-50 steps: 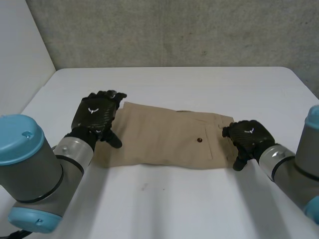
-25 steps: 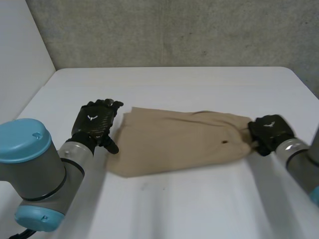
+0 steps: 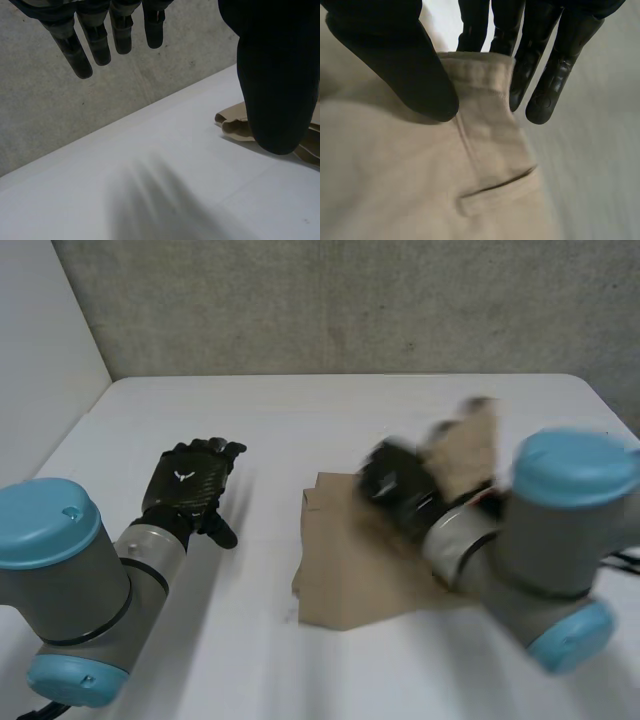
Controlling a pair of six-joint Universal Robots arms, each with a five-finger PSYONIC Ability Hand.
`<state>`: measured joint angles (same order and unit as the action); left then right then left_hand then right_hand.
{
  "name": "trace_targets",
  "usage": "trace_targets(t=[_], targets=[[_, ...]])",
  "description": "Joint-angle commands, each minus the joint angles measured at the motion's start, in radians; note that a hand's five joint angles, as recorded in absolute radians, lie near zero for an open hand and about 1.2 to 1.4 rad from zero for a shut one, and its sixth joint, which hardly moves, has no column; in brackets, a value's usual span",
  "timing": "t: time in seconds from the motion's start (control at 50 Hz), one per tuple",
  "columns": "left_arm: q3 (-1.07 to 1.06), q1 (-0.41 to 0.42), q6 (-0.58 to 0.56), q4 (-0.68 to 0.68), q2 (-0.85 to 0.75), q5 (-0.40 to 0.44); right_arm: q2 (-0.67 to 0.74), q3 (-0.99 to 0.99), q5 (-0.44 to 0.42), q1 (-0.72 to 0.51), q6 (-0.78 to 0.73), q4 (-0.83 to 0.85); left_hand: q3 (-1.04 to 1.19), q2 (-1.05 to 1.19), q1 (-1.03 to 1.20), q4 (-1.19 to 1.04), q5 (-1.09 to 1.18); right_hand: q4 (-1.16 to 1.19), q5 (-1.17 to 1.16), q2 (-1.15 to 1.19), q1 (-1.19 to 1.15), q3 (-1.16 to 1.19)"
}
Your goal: Fold the shorts.
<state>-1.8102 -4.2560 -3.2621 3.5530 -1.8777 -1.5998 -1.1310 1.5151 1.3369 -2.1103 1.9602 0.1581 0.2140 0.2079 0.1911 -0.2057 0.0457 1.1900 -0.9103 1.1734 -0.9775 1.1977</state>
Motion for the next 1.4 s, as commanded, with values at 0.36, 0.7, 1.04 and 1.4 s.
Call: trace_targets(t=[0.36, 0.7, 1.04, 1.4], targets=[[0.193, 0.085, 0.007, -0.057, 0.000, 0.001, -0.167, -0.021, -0.168, 0.061, 0.985, -0.011, -0.012, -0.006, 0.011, 0.004, -0.018, -1.015, 0.910, -0.999, 0.803, -1.023], [0.614, 0.291, 0.148, -0.399, -0.343, -0.052, -0.012, -0.112, -0.139, 0.165, 1.014, -0.226, -0.003, 0.003, 0.019, -0.005, -0.010, -1.015, 0.910, -0.999, 0.803, -1.023], [0.621, 0.295, 0.140, -0.502, -0.489, -0.152, 0.238, -0.171, -0.027, 0.150, 0.754, -0.236, -0.009, -0.003, 0.014, 0.001, -0.016, -1.015, 0.910, -0.999, 0.803, -1.023], [0.634, 0.108, 0.131, -0.580, -0.011, -0.123, -0.147, -0.262, 0.086, 0.162, 0.947, -0.232, -0.006, 0.000, 0.017, -0.002, -0.013, -1.015, 0.910, -0.999, 0.803, -1.023]])
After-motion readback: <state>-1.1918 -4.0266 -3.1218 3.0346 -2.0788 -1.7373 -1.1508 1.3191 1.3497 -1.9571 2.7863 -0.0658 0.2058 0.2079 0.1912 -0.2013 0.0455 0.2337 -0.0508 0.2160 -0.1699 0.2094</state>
